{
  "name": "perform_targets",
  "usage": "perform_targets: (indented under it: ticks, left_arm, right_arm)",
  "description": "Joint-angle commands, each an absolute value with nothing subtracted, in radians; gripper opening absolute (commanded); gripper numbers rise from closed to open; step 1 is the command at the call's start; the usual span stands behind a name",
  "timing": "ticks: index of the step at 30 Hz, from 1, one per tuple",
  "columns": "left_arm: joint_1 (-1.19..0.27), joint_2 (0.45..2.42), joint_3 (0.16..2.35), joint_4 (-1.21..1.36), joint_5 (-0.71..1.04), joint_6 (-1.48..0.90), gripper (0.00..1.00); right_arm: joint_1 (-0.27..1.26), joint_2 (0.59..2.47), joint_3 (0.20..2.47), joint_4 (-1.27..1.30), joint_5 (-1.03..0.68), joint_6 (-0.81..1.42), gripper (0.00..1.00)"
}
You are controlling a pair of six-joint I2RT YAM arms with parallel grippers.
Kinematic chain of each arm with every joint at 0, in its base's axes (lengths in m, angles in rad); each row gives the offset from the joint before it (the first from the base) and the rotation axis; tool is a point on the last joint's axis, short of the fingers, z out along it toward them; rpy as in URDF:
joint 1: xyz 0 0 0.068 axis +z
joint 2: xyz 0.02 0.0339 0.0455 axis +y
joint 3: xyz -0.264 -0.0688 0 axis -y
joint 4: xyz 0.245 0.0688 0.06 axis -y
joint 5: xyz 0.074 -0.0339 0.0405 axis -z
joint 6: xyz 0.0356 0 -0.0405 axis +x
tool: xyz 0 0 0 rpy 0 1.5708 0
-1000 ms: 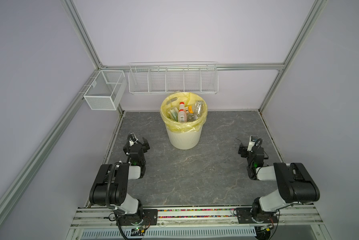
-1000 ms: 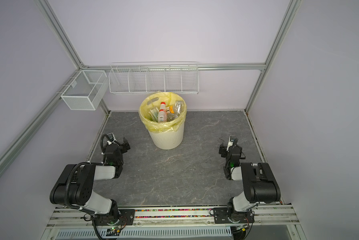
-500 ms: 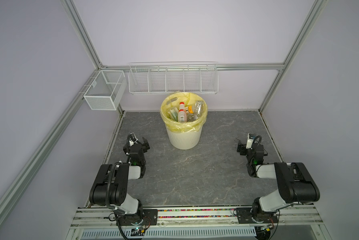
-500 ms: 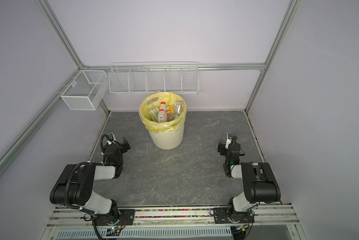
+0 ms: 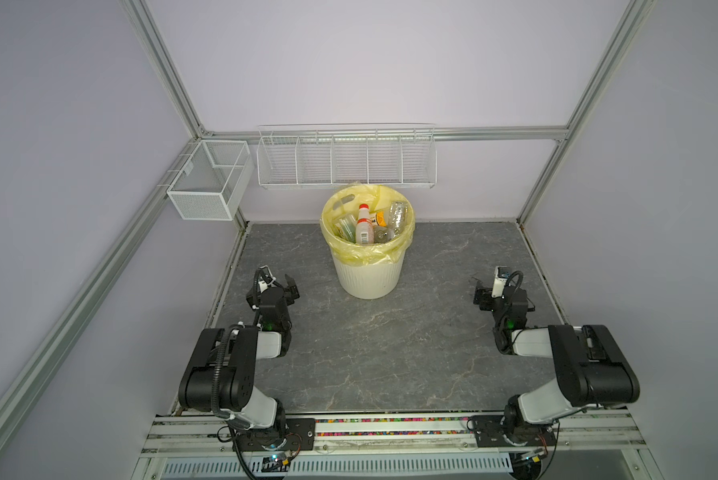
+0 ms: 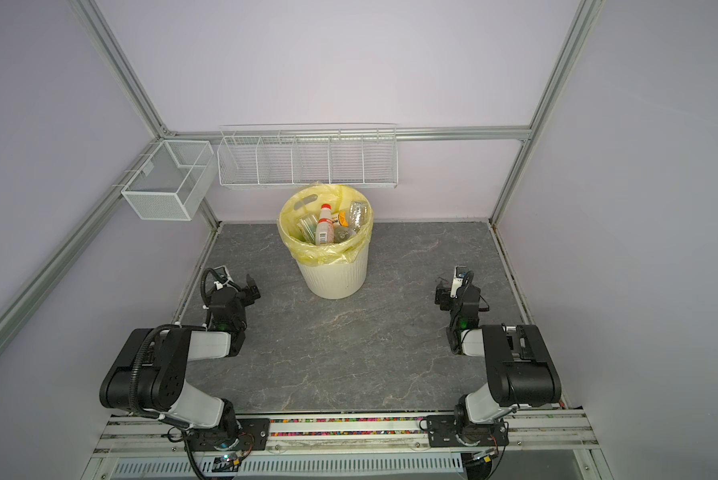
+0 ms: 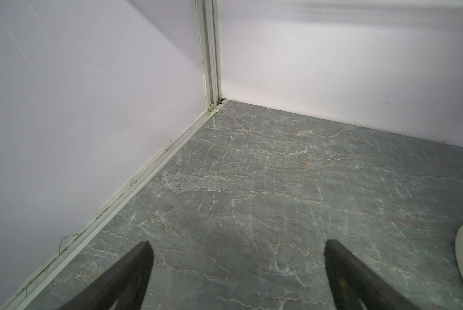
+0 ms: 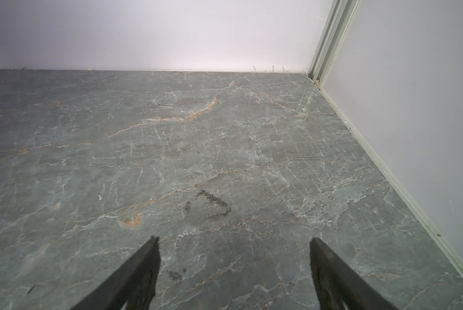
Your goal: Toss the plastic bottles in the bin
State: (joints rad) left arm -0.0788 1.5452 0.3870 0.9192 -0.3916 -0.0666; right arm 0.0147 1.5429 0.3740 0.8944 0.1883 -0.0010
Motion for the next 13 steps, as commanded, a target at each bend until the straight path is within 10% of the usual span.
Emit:
perform_targets:
  ticks: [1,13]
  left_arm:
    - [-0.075,1.554,0.378,0.943,-0.38,-0.05,0.99]
    - [-0.074,1.555,0.378,0.942,-0.38,-0.051,0.99]
  right_arm:
    - [0.018,1.534,0.374,0.891,0.178,-0.023,0.88]
    - [0.017,1.534,0.376,0.891,0.179,-0.023,0.88]
